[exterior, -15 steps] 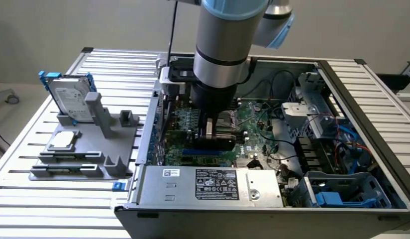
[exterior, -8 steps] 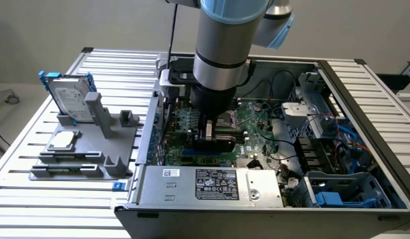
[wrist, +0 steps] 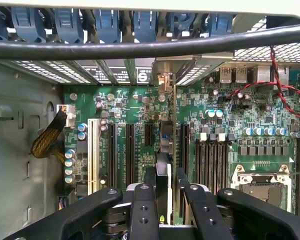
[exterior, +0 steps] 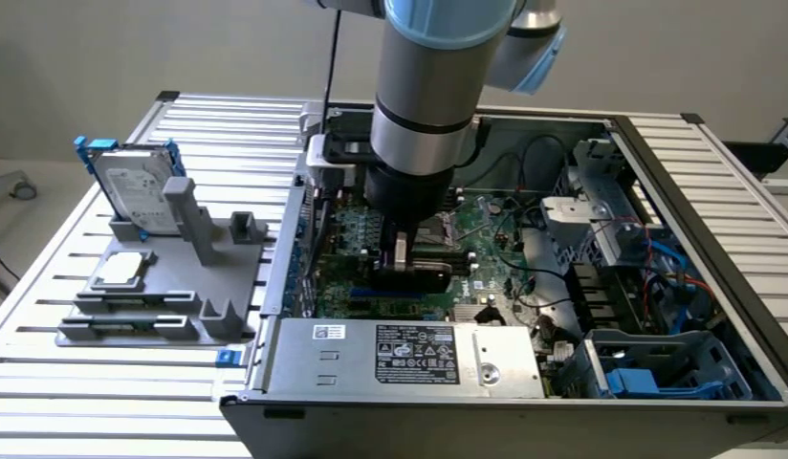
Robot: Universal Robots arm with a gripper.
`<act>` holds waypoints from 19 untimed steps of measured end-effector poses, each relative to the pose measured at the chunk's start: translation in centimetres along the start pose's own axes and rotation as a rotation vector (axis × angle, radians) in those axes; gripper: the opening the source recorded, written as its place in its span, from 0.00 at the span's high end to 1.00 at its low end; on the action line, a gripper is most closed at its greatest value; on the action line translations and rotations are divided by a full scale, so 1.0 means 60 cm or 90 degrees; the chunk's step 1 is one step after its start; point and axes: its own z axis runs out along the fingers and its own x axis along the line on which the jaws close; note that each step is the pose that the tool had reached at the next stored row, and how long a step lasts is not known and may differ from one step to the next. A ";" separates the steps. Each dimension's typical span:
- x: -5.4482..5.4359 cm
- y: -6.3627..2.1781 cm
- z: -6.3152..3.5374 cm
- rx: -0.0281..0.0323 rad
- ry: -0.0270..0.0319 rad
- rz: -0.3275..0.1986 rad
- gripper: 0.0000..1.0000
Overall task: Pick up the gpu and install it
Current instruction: 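Insert the gpu into the slot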
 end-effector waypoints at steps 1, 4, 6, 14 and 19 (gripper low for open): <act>0.000 0.000 0.000 -0.0002 0.0001 0.000 0.74; 0.000 0.000 0.002 -0.0003 0.0002 0.000 0.74; 0.000 0.000 0.002 -0.0011 0.0005 0.000 0.74; 0.000 0.000 0.004 -0.0033 0.0008 0.000 0.74; 0.000 0.000 0.005 -0.0033 0.0008 0.000 0.74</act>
